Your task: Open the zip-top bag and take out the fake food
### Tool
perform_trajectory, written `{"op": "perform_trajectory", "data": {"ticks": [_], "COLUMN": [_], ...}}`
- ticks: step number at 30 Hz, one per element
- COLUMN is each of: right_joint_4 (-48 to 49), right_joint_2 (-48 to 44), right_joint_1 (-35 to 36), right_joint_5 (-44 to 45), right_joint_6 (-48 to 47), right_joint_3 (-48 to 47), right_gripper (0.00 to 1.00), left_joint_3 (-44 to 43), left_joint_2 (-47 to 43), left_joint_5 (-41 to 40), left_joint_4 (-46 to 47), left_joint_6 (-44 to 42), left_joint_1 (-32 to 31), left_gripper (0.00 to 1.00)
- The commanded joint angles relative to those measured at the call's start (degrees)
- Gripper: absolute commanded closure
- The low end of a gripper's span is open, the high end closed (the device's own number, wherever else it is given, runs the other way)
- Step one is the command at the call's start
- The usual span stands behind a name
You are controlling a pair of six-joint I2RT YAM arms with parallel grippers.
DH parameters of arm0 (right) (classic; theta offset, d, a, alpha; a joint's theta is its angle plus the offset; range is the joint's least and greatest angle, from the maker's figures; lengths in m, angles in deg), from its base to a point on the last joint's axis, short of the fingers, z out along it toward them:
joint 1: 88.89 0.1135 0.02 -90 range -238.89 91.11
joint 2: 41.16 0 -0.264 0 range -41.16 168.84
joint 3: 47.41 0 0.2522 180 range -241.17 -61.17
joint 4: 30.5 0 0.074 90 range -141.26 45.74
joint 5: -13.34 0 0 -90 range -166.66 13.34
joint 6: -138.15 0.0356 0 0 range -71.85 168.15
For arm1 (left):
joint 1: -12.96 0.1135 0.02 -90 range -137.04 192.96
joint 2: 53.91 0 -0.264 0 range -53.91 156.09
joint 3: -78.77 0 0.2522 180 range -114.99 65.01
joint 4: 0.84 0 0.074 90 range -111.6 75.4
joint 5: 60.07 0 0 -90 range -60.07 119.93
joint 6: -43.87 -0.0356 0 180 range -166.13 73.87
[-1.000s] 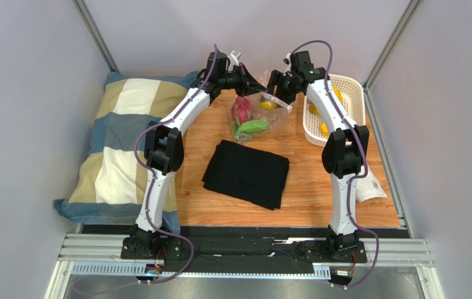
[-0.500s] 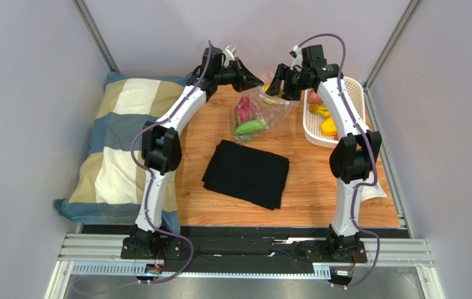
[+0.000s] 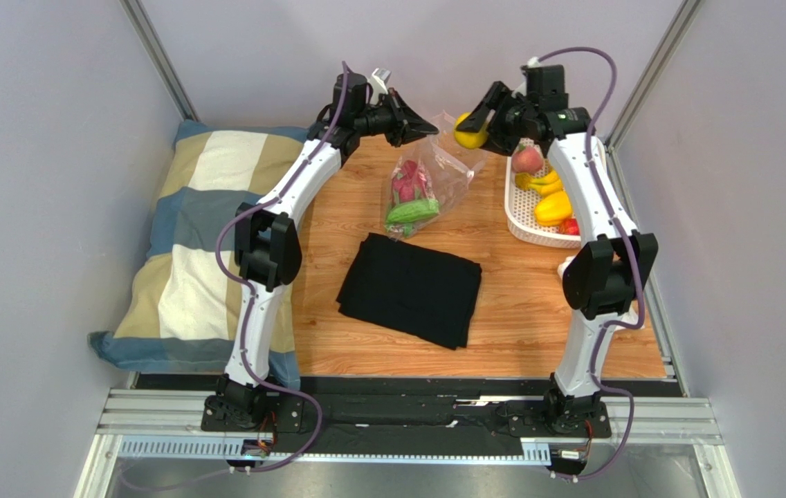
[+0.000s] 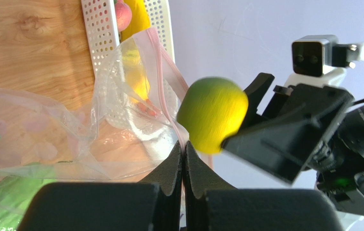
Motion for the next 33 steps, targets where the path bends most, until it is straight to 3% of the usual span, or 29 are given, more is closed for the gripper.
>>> {"op": "perform_trajectory", "data": {"ticks": [1,6,9,12,15,19,23,26,29,30,33], "right_joint_4": [4.46,-1.43,-2.14,-3.89,-7.23,-9.96,-14.34,-17.85,-19.98,-19.9,-17.09], "right_joint_2": [-4.95,-2.93,-2.49,-1.35,1.02,1.73,1.47,1.82,1.82,1.65,1.38], "right_joint_1": [-10.21,-18.85,-21.58,-23.42,-24.39,-24.22,-22.82,-20.53,-18.86,-17.29,-13.16], "right_joint_5": [4.84,6.25,7.39,9.24,10.29,12.57,16.26,18.73,17.51,16.81,12.68], "right_joint_6": [13.83,12.18,8.32,5.06,2.6,0.22,-3.03,-4.09,-3.3,-2.86,0.03], "right_joint_3": [5.33,10.35,14.22,16.16,15.46,14.32,8.53,2.2,-1.94,-2.9,-6.94], "right_gripper": [1.0,1.0,0.95,0.83,0.64,0.27,0.13,0.07,0.07,0.1,0.3], "left_joint_3": [-1.69,-2.92,-5.29,-7.49,-9.07,-11.0,-11.98,-10.66,-7.15,-6.36,-3.54], "left_joint_2": [-3.02,-1.26,0.32,1.81,2.96,4.28,5.34,4.73,3.06,2.62,1.47], "left_joint_5": [-0.89,-0.18,-0.62,-0.97,-1.32,-1.41,-1.32,-0.54,0.08,0.17,0.7], "left_joint_4": [1.71,9.07,9.27,9.62,10.49,13.58,13.66,13.23,13.75,13.67,13.93], "left_joint_6": [0.29,4.68,6.45,7.68,8.56,10.84,11.46,11.2,10.41,9.8,9.09], "left_joint_1": [0.31,0.4,0.57,0.92,1.19,1.19,1.19,1.1,0.84,0.75,0.22], "left_gripper": [1.0,1.0,1.0,1.0,1.0,1.0,1.0,1.0,1.0,1.0,1.0]}}
